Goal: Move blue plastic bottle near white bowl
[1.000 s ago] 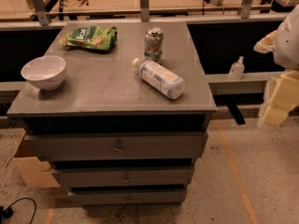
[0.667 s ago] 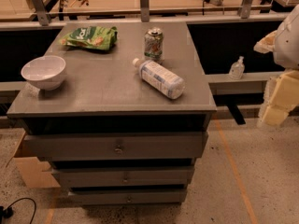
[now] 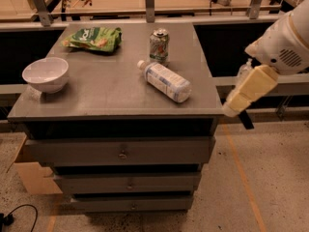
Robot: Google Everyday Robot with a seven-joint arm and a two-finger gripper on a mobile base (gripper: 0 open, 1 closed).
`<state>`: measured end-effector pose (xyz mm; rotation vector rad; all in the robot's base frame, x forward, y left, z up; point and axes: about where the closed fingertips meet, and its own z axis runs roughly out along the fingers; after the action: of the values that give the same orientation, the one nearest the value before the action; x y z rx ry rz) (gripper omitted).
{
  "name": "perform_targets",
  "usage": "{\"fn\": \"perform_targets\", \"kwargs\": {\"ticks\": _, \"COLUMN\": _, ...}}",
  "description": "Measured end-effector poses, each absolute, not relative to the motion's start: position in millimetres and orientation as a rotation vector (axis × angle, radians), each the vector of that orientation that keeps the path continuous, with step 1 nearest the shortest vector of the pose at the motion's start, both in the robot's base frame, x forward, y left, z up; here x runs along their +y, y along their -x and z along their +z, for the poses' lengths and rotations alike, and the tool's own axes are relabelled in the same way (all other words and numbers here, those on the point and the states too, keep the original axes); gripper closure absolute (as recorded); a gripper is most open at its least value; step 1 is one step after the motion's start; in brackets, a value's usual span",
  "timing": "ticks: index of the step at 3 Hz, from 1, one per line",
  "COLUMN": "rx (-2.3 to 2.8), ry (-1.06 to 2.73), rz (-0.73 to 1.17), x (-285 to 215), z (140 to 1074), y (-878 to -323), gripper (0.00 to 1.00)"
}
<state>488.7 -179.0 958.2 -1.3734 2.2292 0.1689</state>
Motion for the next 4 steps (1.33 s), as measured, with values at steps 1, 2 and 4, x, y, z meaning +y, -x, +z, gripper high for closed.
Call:
{"fn": "perform_targets", "kwargs": {"ticks": 1, "rx": 2.219, "ry": 1.136, "rz": 0.366, "x": -150.2, "z": 938.5, "y": -514.2, "gripper": 0.0}}
{"fn": "perform_targets", "kwargs": {"ticks": 2, "rx": 2.22, "ry": 0.918, "rz": 0.447, "x": -131.4, "z": 921.0, "y": -548.7, "gripper": 0.0}}
{"fn": "perform_targets", "kwargs": {"ticks": 4, "rx": 2.175, "ry": 0.803, "rz": 0.468, "x": -124.7, "z": 916.9, "y": -562.1, "gripper": 0.0}}
